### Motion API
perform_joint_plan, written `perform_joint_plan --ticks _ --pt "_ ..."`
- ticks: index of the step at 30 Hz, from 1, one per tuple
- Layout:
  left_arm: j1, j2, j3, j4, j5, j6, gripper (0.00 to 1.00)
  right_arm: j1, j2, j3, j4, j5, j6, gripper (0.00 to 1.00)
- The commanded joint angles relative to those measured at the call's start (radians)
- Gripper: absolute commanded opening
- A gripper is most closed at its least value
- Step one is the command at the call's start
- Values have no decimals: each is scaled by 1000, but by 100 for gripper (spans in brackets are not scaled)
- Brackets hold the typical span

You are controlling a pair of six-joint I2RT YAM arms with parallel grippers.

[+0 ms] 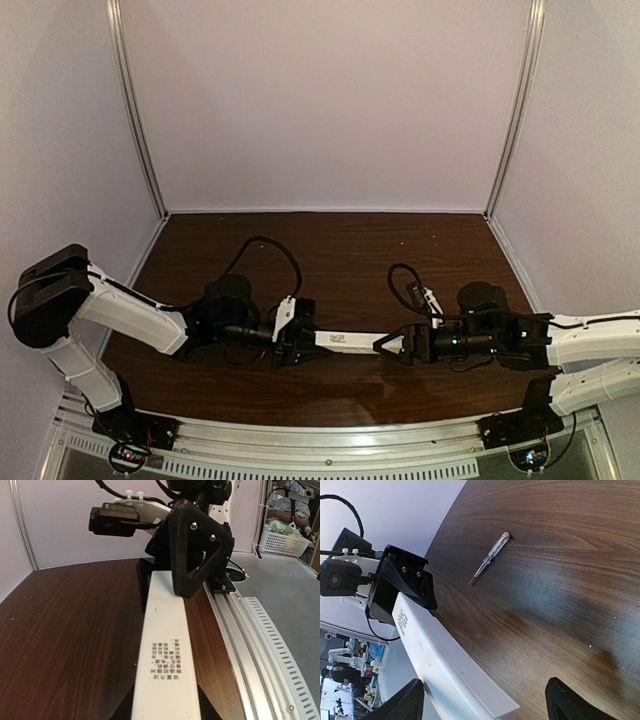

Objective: Unload the batteries from the remote control

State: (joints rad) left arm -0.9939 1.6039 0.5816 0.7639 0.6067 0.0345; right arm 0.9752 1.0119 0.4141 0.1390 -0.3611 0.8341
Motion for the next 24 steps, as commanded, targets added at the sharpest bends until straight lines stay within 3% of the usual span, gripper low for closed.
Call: perform_joint_plan --ticks 1,12,24 --pt "3 13 0 124 -6 -9 0 -4 -35 11 -103 77 -18 87" --pt "6 66 66 162 -15 13 0 -9 -131 161 -425 205 -21 99" --pt "30 110 96 175 -119 11 0 -63 -58 278 -502 239 -42 100"
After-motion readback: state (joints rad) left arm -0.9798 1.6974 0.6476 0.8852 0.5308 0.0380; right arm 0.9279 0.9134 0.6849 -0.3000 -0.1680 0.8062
